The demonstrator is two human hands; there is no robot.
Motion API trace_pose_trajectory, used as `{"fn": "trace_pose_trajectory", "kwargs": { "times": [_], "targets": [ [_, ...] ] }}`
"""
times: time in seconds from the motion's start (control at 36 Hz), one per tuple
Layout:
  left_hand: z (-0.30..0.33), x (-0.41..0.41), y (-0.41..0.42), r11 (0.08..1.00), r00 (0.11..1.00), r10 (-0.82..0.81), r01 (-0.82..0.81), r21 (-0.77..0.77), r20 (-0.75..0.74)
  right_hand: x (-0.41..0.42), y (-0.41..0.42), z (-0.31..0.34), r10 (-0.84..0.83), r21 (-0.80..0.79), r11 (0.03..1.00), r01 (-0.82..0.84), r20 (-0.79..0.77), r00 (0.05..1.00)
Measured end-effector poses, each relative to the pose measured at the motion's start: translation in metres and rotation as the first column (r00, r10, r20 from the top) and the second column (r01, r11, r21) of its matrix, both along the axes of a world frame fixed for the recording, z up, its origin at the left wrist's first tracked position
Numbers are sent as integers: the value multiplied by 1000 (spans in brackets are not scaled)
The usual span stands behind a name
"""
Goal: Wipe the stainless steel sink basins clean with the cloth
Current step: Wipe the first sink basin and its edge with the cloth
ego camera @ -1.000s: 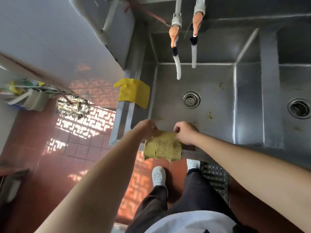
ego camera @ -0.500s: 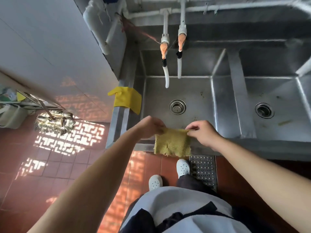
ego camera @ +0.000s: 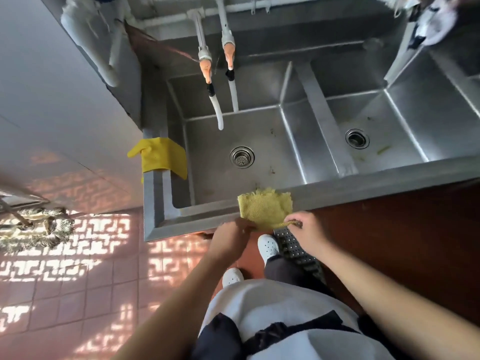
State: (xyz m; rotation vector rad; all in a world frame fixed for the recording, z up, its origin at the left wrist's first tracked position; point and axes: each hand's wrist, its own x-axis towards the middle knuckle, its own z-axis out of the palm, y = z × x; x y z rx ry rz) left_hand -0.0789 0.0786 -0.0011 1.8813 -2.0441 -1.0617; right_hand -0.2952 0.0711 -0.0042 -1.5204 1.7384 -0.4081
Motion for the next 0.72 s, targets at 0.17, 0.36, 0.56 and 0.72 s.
{"fn": "trace_pose_trajectory", "kwargs": {
  "times": [0.17,0.36,0.56,0.72],
  "targets": [
    [-9,9,9,990,992,51,-66,-128,-113,1,9,-5,-10,-59,998,12,40,999],
    [-1,15,-17,969,979,49,-95,-227,-199,3,-26,3,128,11,992,-129,63,990],
    [-9,13,-53,974,963,189,-209,-91,-191,11,-78,10,182,55,982,-182,0,983],
    [-18,5,-73,955,954,294,-295,-15,-62,18,-101,-4,190,46,982,-185,-129,973]
  ]
}}
